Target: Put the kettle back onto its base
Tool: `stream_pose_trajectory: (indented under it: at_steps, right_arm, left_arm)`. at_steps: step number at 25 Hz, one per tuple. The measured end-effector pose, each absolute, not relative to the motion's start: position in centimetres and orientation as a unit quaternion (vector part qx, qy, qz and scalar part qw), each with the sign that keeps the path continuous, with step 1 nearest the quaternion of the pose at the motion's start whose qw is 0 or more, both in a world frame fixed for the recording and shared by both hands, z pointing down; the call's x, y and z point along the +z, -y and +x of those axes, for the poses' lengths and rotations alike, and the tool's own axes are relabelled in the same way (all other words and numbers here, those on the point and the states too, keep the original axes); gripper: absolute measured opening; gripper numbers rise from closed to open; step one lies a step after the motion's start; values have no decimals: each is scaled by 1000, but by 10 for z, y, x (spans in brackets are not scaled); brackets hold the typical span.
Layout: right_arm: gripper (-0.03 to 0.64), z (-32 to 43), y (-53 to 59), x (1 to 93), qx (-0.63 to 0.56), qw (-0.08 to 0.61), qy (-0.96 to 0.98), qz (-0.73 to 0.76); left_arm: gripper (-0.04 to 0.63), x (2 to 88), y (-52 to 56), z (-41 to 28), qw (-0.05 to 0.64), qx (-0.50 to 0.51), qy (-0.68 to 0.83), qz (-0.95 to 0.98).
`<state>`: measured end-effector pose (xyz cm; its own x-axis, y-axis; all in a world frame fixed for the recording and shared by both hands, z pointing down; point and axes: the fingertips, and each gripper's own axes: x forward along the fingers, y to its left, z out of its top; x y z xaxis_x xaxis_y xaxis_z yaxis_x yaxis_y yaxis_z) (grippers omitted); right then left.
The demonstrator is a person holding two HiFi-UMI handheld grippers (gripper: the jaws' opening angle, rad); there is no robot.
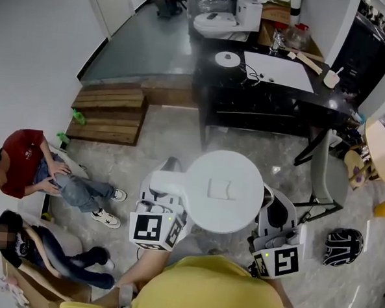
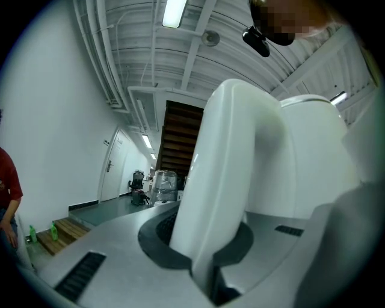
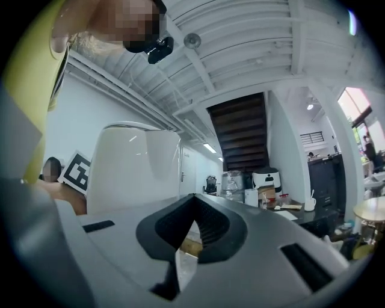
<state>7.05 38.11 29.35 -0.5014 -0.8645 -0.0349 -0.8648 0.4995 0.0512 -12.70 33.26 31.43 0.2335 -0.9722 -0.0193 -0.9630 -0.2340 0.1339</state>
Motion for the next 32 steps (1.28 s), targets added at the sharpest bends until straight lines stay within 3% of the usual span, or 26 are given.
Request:
stream_pose_trajectory:
  at_steps: [14,32]
  right_arm:
    - [5,47,-290,303,25,-3,-863,-505]
    - [5,84,-171,307,18,-7,-891,-454]
  left_arm:
    - [28,327,-239,-148,60,-45,612,787]
    - [28,322,-132,-116,60,-52,647,759]
